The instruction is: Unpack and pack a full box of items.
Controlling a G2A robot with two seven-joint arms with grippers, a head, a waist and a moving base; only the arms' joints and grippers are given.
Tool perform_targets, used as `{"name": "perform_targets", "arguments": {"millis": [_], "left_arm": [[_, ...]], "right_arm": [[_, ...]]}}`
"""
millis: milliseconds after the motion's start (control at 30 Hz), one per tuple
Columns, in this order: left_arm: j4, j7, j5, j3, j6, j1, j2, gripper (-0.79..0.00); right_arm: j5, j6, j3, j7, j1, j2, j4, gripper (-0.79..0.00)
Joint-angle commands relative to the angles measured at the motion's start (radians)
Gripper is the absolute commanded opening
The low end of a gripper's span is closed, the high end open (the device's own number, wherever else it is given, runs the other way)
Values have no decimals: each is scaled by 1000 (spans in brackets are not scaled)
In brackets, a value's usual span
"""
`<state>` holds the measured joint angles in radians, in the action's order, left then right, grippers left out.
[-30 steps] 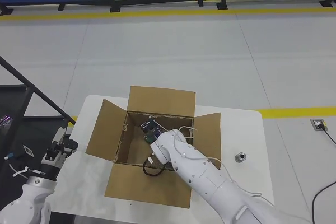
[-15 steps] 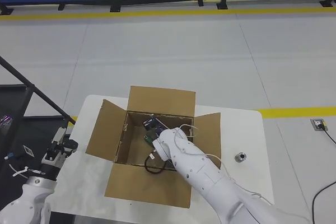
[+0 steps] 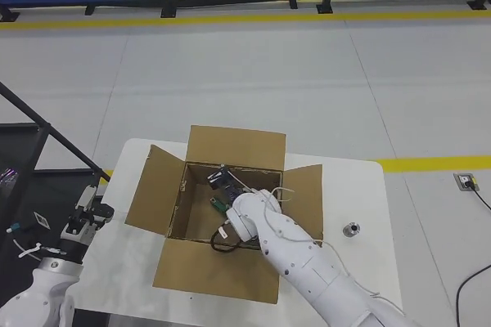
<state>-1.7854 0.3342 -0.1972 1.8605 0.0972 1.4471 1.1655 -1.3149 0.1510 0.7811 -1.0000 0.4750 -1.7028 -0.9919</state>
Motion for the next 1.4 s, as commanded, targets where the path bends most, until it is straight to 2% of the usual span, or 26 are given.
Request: {"name": "perform_targets", "arguments": {"millis": [0, 133, 267, 400, 467, 500, 567, 667, 733, 900, 1100, 1133, 1167, 1200, 1233, 1267, 1367], "left_arm": [[0, 0, 0, 0, 0, 0, 0, 0], [0, 0, 0, 0, 0, 0, 0, 0], [0, 0, 0, 0, 0, 0, 0, 0], [0, 0, 0, 0, 0, 0, 0, 0], [0, 0, 0, 0, 0, 0, 0, 0], [0, 0, 0, 0, 0, 0, 0, 0], [0, 0, 0, 0, 0, 0, 0, 0], [0, 0, 0, 0, 0, 0, 0, 0], [0, 0, 0, 0, 0, 0, 0, 0], [0, 0, 0, 0, 0, 0, 0, 0], [0, 0, 0, 0, 0, 0, 0, 0], [0, 0, 0, 0, 0, 0, 0, 0], [0, 0, 0, 0, 0, 0, 0, 0], [0, 0, 0, 0, 0, 0, 0, 0], [0, 0, 0, 0, 0, 0, 0, 0], [0, 0, 0, 0, 0, 0, 0, 0], [0, 0, 0, 0, 0, 0, 0, 0]], "right_arm": [[-49, -22, 48, -39, 86, 31, -192, -286], [-184, -91, 159, -129, 321, 95, -617, -271], [-292, -140, 284, -150, 531, 137, -958, -200], [-320, -119, 451, -115, 701, 160, -1185, -151], [-339, -92, 557, -105, 763, 169, -1237, -43], [-360, -64, 607, -112, 784, 172, -1234, 0], [-338, -49, 677, -132, 792, 175, -1194, 0], [-248, -79, 780, -200, 730, 181, -1011, 0], [-196, -96, 821, -201, 667, 185, -862, 0], [-115, -129, 892, -152, 545, 197, -579, 0], [-97, -151, 907, -179, 467, 209, -421, -18], [-97, -152, 907, -179, 457, 211, -406, -58], [-99, -151, 906, -183, 450, 213, -387, -139], [-97, -152, 904, -185, 442, 214, -373, -305], [-93, -154, 904, -182, 435, 215, -362, -422], [-95, -149, 904, -185, 430, 217, -347, -505], [-101, -138, 898, -194, 415, 221, -319, -597]]}}
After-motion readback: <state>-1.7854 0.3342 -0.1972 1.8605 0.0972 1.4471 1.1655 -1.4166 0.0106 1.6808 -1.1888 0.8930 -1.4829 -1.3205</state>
